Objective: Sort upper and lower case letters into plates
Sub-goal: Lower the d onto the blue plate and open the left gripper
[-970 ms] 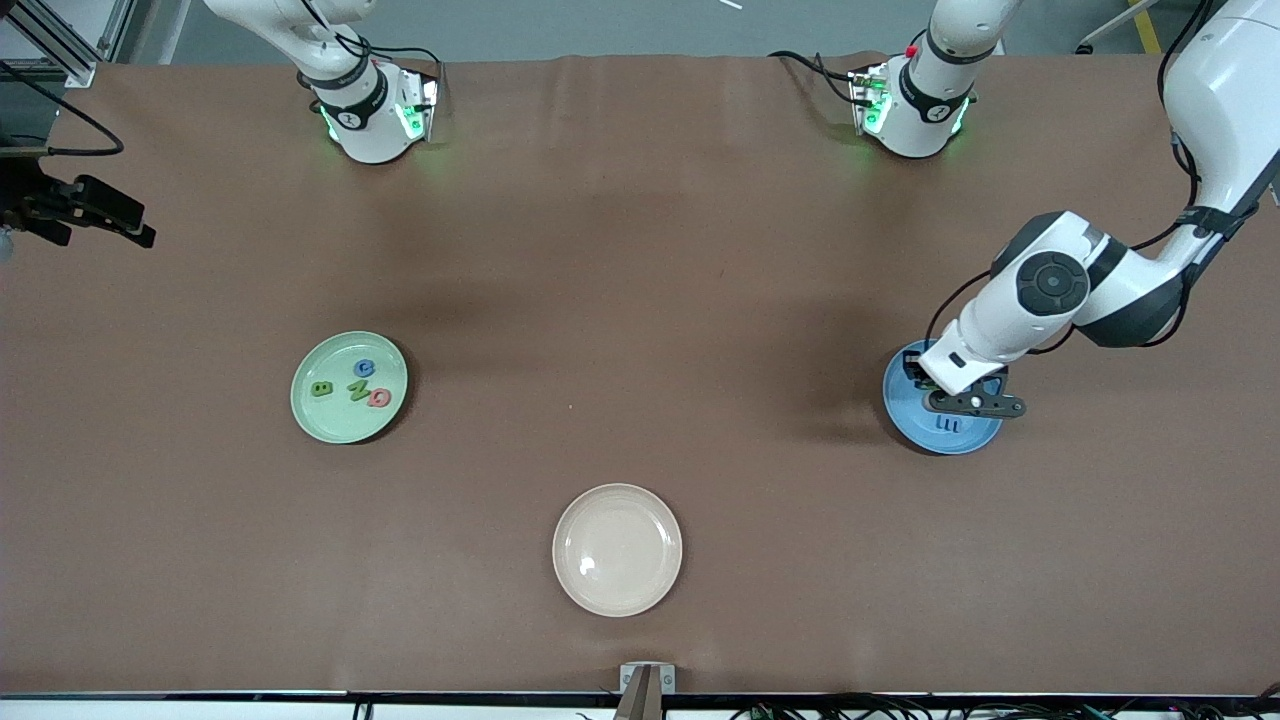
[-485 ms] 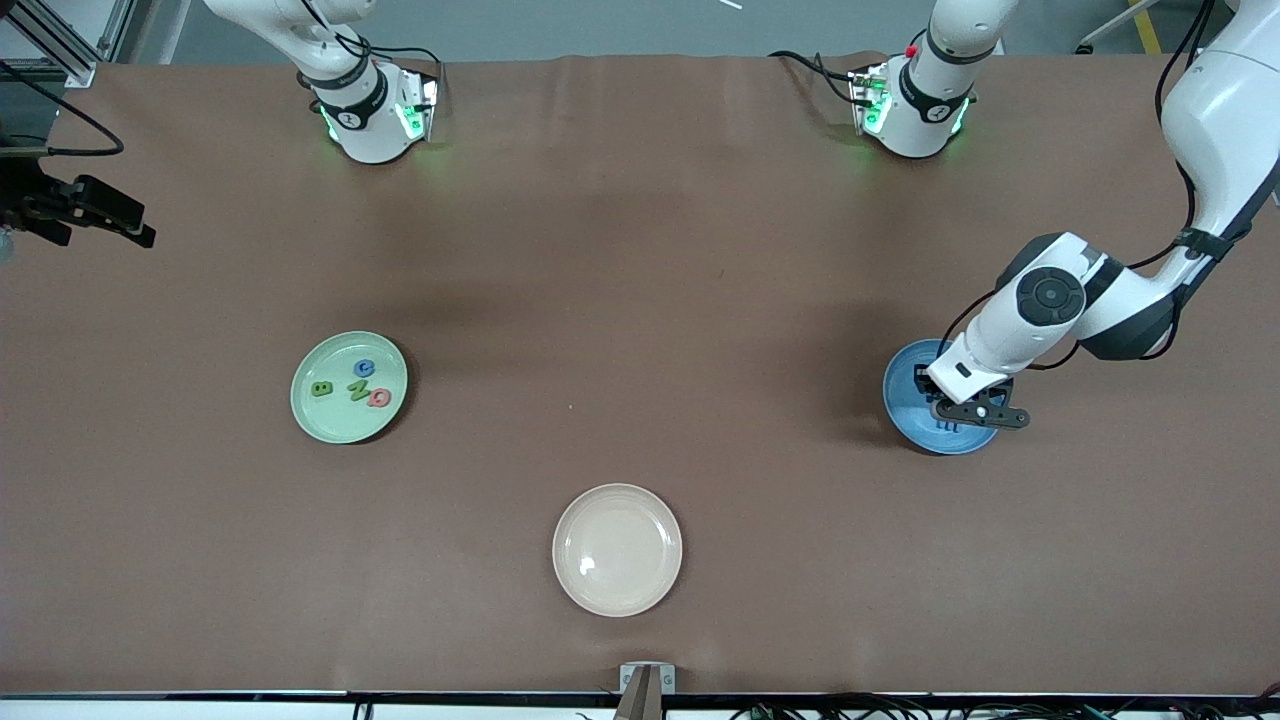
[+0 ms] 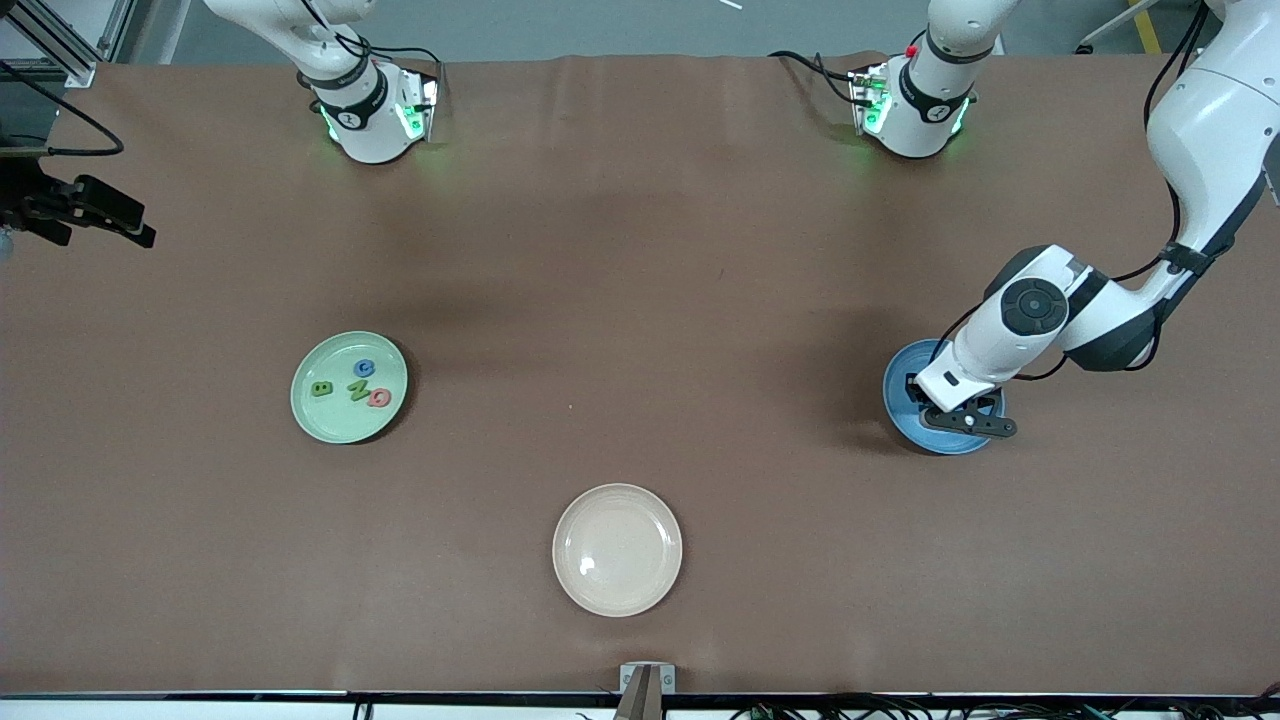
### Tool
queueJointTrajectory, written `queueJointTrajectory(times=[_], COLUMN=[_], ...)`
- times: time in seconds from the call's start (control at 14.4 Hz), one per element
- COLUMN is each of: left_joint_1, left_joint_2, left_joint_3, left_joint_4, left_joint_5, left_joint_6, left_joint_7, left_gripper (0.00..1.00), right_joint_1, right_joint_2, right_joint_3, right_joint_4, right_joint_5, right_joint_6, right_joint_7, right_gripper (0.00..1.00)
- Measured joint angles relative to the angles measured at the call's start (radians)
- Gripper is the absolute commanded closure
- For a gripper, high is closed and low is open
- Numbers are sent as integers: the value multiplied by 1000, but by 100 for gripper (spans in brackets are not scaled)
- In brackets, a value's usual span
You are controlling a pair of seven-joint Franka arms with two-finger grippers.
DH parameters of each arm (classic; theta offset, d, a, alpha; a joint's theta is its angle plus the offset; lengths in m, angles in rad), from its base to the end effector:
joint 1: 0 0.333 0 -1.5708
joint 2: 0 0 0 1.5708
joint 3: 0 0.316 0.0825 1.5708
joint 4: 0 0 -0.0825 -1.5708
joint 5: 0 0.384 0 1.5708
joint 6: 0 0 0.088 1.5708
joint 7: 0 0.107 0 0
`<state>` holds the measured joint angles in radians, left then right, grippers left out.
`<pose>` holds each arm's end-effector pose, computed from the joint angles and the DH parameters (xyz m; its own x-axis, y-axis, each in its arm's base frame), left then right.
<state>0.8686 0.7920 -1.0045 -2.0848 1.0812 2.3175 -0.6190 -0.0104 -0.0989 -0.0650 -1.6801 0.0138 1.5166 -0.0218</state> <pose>0.5648 -0.0668 0.1914 0.9788 -0.1981 0.0515 -0.1939 -0.9781 -0.0758 0.5152 -0.0391 0.6216 0.9966 -0.0519 -0.0643 -0.0534 -0.9983 -0.0216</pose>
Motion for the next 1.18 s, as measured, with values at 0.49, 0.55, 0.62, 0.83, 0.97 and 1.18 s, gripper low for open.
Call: queueJointTrajectory(times=[0.49,0.55,0.62,0.83,0.97,1.18], left_joint_1=[-3,-3,-3,-3,-3,7], left_joint_2=[2,2,2,2,2,-2], left_joint_3=[7,7,7,6,-4,-31], left_joint_4=[2,2,2,7,13,19], left_joint_5=[0,0,0,0,0,0], left_joint_6=[11,11,11,13,14,11], left_joint_7=[0,0,-1,-1,-1,-1], left_gripper=[24,0,0,0,0,0], right_joint_1=[0,0,0,0,0,0], right_joint_2=[0,0,0,0,0,0], right_joint_3=[0,0,0,2,3,2], right_joint_4=[0,0,0,0,0,0], right_joint_5=[0,0,0,0,0,0], right_joint_6=[0,0,0,1,1,1], right_joint_7=[0,0,0,0,0,0], right_gripper=[0,0,0,0,0,0])
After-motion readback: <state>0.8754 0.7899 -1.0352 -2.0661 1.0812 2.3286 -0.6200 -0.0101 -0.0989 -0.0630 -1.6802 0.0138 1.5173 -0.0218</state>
